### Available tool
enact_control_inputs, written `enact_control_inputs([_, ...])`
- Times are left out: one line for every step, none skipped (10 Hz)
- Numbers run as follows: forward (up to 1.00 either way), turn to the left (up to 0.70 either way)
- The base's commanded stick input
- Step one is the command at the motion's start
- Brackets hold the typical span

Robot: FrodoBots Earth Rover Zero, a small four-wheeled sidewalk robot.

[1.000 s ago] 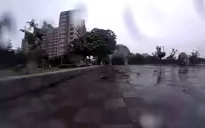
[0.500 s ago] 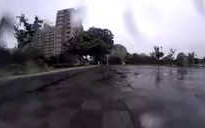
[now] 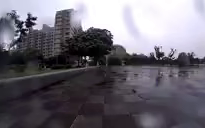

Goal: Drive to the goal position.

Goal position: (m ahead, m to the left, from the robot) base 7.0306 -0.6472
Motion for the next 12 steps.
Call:
enact_control_inputs([1.00,0.00])
enact_control_inputs([1.00,0.00])
enact_control_inputs([1.00,0.00])
enact_control_inputs([1.00,0.00])
enact_control_inputs([1.00,0.00])
enact_control_inputs([1.00,0.00])
enact_control_inputs([1.00,0.00])
enact_control_inputs([1.00,0.00])
enact_control_inputs([1.00,-0.08])
enact_control_inputs([1.00,-0.21])
enact_control_inputs([1.00,-0.34])
enact_control_inputs([1.00,-0.34])
